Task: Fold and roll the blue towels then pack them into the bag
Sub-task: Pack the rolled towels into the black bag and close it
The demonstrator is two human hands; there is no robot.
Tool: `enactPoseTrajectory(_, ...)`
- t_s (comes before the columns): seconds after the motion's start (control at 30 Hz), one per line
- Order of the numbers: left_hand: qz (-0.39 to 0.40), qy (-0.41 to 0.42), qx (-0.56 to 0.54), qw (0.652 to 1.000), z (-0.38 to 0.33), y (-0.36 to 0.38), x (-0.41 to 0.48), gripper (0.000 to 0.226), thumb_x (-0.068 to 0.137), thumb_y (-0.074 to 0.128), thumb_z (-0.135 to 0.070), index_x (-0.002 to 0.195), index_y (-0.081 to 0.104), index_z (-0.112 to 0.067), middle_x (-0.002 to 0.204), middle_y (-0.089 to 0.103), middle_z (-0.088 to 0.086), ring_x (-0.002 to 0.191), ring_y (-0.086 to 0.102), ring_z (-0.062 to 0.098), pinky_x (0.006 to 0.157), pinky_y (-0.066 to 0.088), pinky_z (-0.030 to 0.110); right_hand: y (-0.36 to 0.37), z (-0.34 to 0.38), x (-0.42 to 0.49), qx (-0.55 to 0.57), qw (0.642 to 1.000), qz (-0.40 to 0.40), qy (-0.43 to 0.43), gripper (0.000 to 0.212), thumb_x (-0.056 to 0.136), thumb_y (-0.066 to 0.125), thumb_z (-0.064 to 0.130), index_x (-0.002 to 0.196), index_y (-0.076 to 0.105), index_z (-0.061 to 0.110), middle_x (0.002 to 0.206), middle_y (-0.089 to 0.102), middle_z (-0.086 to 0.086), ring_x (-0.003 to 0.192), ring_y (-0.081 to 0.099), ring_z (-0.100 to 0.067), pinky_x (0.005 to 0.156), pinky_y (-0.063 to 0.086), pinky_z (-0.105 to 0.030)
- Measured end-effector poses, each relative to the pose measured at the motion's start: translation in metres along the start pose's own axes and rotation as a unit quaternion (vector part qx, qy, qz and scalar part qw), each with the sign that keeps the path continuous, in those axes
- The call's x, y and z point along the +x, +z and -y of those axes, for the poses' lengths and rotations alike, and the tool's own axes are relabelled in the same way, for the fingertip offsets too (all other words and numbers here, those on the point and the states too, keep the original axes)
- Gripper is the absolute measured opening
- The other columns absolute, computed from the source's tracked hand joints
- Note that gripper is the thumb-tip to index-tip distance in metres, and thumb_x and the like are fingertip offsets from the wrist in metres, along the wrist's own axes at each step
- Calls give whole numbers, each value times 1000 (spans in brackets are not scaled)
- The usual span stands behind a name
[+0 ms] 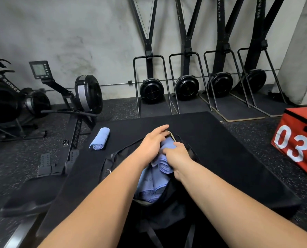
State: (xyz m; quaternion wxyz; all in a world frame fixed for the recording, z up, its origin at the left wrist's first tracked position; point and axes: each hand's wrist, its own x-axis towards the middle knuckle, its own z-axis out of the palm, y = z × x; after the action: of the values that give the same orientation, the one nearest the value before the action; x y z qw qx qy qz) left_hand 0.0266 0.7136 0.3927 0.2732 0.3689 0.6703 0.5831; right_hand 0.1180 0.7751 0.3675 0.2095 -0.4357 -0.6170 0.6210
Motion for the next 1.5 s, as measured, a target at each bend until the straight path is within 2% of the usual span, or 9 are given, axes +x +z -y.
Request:
enactPoseTrajectory(0.13,-39,80,96,991,36,-2,-21,65,81,40,15,129,57,-25,129,70,-6,121,65,2,108,51,32,-1,6,-5,-142,986,-87,1,72,96,61,20,159,26,20,154,40,-21,132,51,-40,103,40,-39)
enactPoseTrajectory(0.27,13,71,323,944,59,-13,-40,45,86,60,-11,123,45,-32,129,67,-11,121,63,13,103,50,37,-19,2,-1,-214,972,-96,12,65,98,54,12,157,27,18,150,38,-23,120,53,-41,105,47,-44)
enactPoseTrajectory(0.4,41,93,467,878,65,-16,-41,59,85,76,-37,131,40,-33,132,64,-3,115,62,32,94,51,46,-32,-5,1,-337,940,-46,-15,70,96,54,15,160,25,26,150,32,-21,125,52,-45,108,47,-51)
enactPoseTrajectory(0.57,53,90,513,852,66,-19,-34,99,85,80,-37,163,20,-30,163,36,-3,134,54,30,106,49,46,-35,-10,-5,-533,843,-32,-67,60,91,57,6,145,37,24,136,33,-15,121,47,-42,96,49,-45)
enactPoseTrajectory(0.83,49,118,492,861,65,-14,-40,107,86,77,-45,168,12,-22,168,26,-4,135,53,28,101,49,43,-7,-24,-11,-715,679,-70,-151,46,103,52,16,148,45,9,148,31,-21,125,42,-40,81,58,-46)
enactPoseTrajectory(1.0,53,98,459,881,60,-20,-42,117,82,81,-47,168,6,-26,173,20,-8,147,42,20,112,44,38,-6,-27,-10,-665,728,32,-165,68,90,77,28,147,41,20,146,31,-13,127,44,-35,94,47,-38)
enactPoseTrajectory(1.23,71,90,437,892,59,-24,-46,123,81,86,-48,169,2,-27,171,23,-8,150,38,16,117,38,31,-34,-28,5,-425,890,99,-133,78,96,65,32,164,28,21,156,37,-19,139,46,-37,111,41,-37)
enactPoseTrajectory(1.37,72,88,453,884,62,-18,-45,115,84,80,-53,168,7,-26,169,32,-3,146,43,24,116,40,38,-45,-32,4,-478,854,147,-142,80,104,58,39,168,14,20,166,31,-15,150,36,-33,118,32,-37)
enactPoseTrajectory(1.5,95,128,532,832,65,-11,-45,87,94,63,-55,165,22,-28,147,59,2,124,56,31,107,42,42,-55,-29,-4,-575,787,129,-184,75,103,50,56,165,18,28,149,47,-12,133,52,-35,106,45,-44)
